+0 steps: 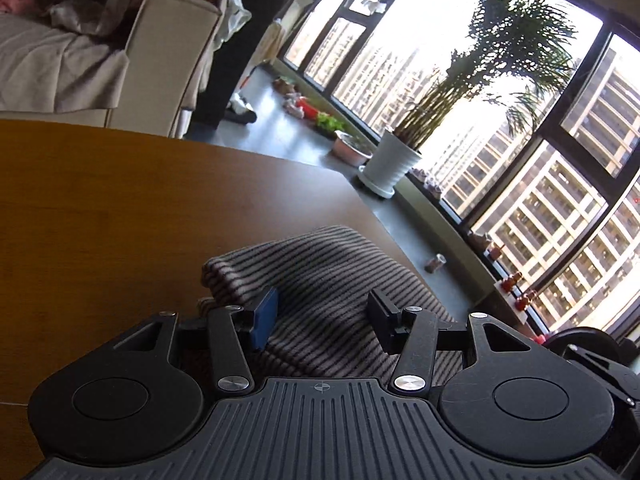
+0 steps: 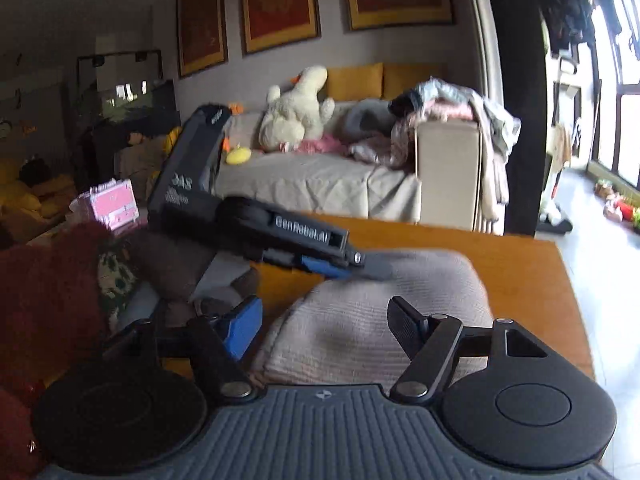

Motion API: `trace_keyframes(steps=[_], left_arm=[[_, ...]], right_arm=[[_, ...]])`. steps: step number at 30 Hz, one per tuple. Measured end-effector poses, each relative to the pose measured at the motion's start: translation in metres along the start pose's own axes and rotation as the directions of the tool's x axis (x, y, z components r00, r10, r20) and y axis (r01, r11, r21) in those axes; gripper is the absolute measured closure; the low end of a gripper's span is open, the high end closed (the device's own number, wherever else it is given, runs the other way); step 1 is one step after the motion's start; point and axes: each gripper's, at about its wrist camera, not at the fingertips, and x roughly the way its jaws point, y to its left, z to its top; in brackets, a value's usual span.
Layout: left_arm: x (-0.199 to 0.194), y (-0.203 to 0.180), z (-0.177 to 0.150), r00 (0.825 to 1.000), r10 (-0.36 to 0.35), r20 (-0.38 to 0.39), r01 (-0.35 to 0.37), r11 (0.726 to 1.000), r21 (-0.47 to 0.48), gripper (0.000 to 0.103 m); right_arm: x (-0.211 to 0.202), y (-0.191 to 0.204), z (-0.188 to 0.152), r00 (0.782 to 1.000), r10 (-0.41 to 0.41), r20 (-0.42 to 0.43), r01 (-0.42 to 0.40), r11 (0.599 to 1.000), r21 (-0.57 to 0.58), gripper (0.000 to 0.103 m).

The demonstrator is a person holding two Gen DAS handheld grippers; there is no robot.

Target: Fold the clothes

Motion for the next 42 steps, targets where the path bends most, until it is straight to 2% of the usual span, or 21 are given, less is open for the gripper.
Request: trace_keyframes(steps=[1,4,11,16,19,22,25,26,27,29,31,32,34,36,38,40,42], left_arm=[[0.000,-0.001,-0.001,1.000,0.006,0.000,-0.006,1.000,0.015,0.047],[-0.003,-0.003,-0.004,1.000,0.017,0.004,-0.017,0.999,0.046,0.047],[-0.006,-0.003,-0.006,1.000,0.029,0.012,-0.030,0.998,0.049,0.046],[-0.011,-0.006,-0.006,0.998,0.061,0.017,-0.062,0.997,0.045,0.043],[-0.033,-0.015,-0.007,0.994,0.106,0.038,-0.107,0.994,0.031,0.044],[-0.059,-0.028,-0.014,0.990,0.121,0.075,-0.124,0.991,0.040,0.042],[-0.070,-0.031,-0.024,0.995,0.084,0.056,-0.084,0.996,0.001,0.043],[-0.071,-0.032,-0.028,0.997,0.064,0.042,-0.063,0.998,-0.013,0.044],[-0.068,-0.033,-0.033,0.999,0.045,0.024,-0.044,0.999,-0.026,0.045],[-0.057,-0.034,-0.044,1.000,0.027,-0.016,-0.028,0.999,-0.025,0.047],[-0.046,-0.034,-0.051,0.998,0.036,-0.043,-0.037,0.999,-0.027,0.046],[-0.040,-0.033,-0.055,0.998,0.040,-0.057,-0.042,0.999,-0.027,0.045],[-0.036,-0.031,-0.058,0.997,0.040,-0.062,-0.042,0.999,-0.033,0.044],[-0.036,-0.030,-0.056,0.997,0.048,-0.061,-0.049,0.998,-0.024,0.043],[-0.034,-0.029,-0.056,0.996,0.060,-0.063,-0.061,0.998,-0.015,0.038],[-0.035,-0.029,-0.057,0.996,0.061,-0.068,-0.062,0.998,-0.012,0.036],[-0.039,-0.031,-0.055,0.996,0.060,-0.058,-0.061,0.998,-0.011,0.037]], right_arm=[[0.011,0.000,-0.008,0.999,-0.011,-0.040,0.010,1.000,-0.007,0.033],[0.017,0.008,-0.029,0.998,-0.048,-0.035,0.046,0.998,-0.053,0.032],[0.014,0.007,-0.032,0.997,-0.054,-0.050,0.051,0.997,-0.050,0.032],[0.013,0.009,-0.028,0.997,-0.042,-0.060,0.039,0.998,-0.051,0.027],[-0.004,-0.007,-0.018,1.000,0.001,-0.030,0.000,0.999,0.034,0.027],[-0.026,-0.038,-0.007,0.999,0.002,0.041,-0.008,0.989,0.146,0.027],[-0.037,-0.074,-0.001,0.994,-0.046,0.096,0.018,0.961,0.277,0.027],[-0.033,-0.087,0.002,0.993,-0.059,0.104,0.022,0.947,0.322,0.033],[-0.026,-0.094,0.006,0.993,-0.057,0.108,0.016,0.938,0.345,0.045],[-0.012,-0.108,0.015,0.992,-0.053,0.115,0.004,0.921,0.391,0.057],[0.003,-0.120,0.024,0.992,-0.044,0.119,-0.010,0.908,0.420,0.057],[0.016,-0.120,0.031,0.994,-0.032,0.105,-0.013,0.916,0.402,0.057],[0.049,-0.117,0.036,1.000,-0.023,0.000,0.021,0.930,0.367,0.057],[0.074,-0.110,0.031,0.994,-0.070,-0.080,0.090,0.953,0.288,0.052],[0.079,-0.101,0.029,0.990,-0.108,-0.093,0.126,0.967,0.220,0.049],[0.066,-0.099,0.029,0.990,-0.103,-0.091,0.122,0.964,0.235,0.048],[0.051,-0.103,0.025,0.993,-0.089,-0.077,0.105,0.962,0.250,0.040]])
